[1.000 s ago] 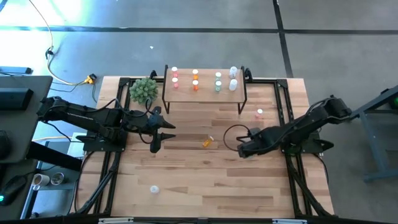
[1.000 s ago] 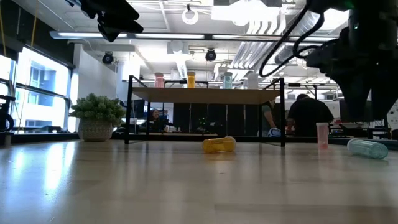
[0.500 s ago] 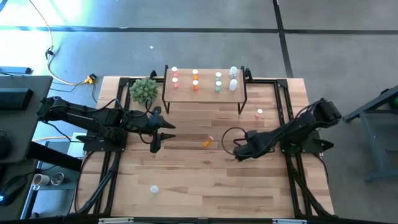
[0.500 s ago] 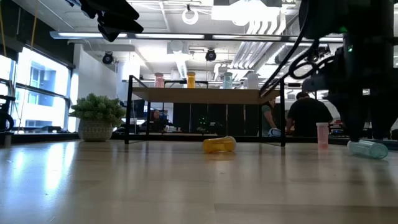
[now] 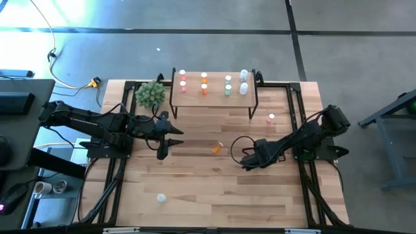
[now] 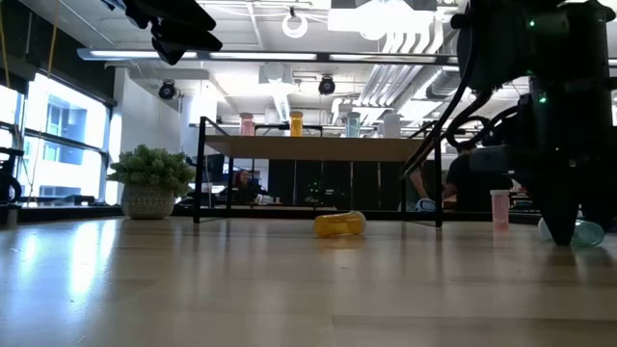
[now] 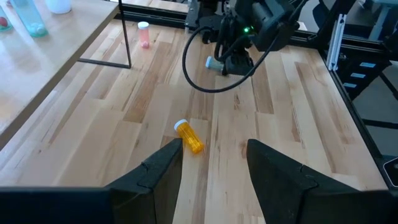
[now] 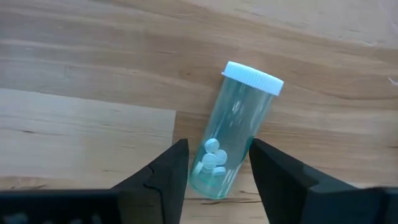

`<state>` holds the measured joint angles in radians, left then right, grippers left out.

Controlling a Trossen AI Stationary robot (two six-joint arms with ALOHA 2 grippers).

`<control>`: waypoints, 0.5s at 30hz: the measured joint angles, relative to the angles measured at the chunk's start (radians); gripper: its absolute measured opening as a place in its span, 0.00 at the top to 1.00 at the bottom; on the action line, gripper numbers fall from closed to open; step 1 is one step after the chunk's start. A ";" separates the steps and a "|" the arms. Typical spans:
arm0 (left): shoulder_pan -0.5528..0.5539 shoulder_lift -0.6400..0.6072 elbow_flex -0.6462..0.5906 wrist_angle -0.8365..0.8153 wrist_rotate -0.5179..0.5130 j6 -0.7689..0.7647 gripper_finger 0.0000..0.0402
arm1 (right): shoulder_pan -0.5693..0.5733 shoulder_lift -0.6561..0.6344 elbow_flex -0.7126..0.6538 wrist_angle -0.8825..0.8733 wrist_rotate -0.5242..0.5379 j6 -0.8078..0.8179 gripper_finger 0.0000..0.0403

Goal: Pick and place medicine bottles onto shelf by color
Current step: Put the blue pill bottle on the shelf aligned with the other blue pill bottles

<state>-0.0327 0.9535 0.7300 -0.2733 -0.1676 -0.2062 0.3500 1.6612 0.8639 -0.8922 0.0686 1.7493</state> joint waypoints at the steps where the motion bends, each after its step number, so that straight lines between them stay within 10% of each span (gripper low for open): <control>1: 0.000 0.000 0.000 0.000 0.000 0.000 0.58 | 0.000 0.000 0.000 0.001 0.002 0.000 0.61; 15: 0.000 0.000 0.000 0.000 0.000 0.000 0.58 | 0.001 0.001 -0.001 0.032 0.032 -0.135 0.76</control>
<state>-0.0326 0.9535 0.7300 -0.2733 -0.1677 -0.2058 0.3508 1.6619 0.8627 -0.8604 0.1005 1.6143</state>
